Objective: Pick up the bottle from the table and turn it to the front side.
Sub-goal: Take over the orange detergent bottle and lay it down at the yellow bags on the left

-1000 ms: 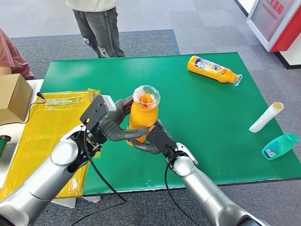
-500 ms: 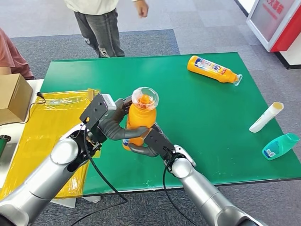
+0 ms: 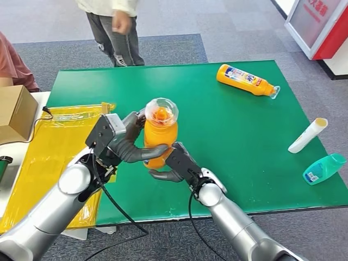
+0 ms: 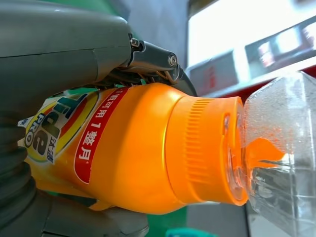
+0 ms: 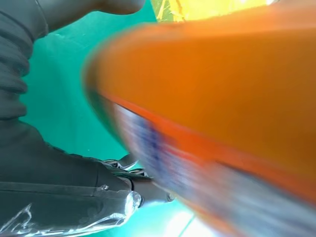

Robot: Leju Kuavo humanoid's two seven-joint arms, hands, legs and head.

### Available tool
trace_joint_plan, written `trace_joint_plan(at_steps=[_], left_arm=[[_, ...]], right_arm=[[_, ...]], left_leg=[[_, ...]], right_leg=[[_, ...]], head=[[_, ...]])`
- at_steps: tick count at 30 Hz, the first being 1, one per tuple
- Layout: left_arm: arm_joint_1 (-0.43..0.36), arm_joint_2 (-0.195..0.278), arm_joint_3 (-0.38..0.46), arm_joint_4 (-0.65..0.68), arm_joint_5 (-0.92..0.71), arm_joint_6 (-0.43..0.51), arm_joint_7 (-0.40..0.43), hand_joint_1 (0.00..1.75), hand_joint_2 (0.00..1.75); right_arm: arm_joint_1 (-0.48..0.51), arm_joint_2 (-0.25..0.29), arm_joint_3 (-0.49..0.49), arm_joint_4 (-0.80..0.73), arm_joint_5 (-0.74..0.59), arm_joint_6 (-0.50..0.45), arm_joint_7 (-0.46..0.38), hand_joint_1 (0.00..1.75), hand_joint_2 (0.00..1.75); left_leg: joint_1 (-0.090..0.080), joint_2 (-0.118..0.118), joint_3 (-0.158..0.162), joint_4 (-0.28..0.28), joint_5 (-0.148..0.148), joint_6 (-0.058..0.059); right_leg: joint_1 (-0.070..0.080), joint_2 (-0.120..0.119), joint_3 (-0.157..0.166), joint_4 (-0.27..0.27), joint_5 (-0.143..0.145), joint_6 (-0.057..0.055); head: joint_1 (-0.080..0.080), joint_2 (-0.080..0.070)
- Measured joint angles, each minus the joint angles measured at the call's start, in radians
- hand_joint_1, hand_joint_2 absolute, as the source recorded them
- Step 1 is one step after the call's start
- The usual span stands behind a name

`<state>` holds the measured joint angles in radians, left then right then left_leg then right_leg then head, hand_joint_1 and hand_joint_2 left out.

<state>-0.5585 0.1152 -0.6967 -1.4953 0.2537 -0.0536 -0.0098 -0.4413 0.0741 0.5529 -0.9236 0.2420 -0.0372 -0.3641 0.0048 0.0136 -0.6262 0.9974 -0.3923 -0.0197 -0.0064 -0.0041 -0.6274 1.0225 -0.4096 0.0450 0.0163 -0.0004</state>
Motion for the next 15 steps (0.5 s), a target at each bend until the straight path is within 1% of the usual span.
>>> trace_joint_plan(at_steps=[3,11,15], left_arm=[[0.023,0.002,0.034,-0.037,-0.052,0.049,-0.049,1.75,1.75],[0.095,0.011,0.129,-0.11,-0.109,0.106,-0.111,1.75,1.75],[0.134,0.017,0.174,-0.136,-0.203,0.173,-0.156,1.75,1.75]], right_arm=[[0.011,-0.002,-0.015,-0.007,-0.006,-0.001,0.005,0.0,1.75],[0.047,-0.018,-0.07,-0.063,-0.074,0.035,0.012,0.0,1.75],[0.068,-0.028,-0.104,-0.1,-0.106,0.052,0.012,0.0,1.75]], left_leg=[[0.0,0.0,0.0,0.0,0.0,0.0],[0.0,0.0,0.0,0.0,0.0,0.0],[0.0,0.0,0.0,0.0,0.0,0.0]], right_leg=[[0.0,0.0,0.0,0.0,0.0,0.0],[0.0,0.0,0.0,0.0,0.0,0.0],[0.0,0.0,0.0,0.0,0.0,0.0]], head=[[0.0,0.0],[0.0,0.0],[0.0,0.0]])
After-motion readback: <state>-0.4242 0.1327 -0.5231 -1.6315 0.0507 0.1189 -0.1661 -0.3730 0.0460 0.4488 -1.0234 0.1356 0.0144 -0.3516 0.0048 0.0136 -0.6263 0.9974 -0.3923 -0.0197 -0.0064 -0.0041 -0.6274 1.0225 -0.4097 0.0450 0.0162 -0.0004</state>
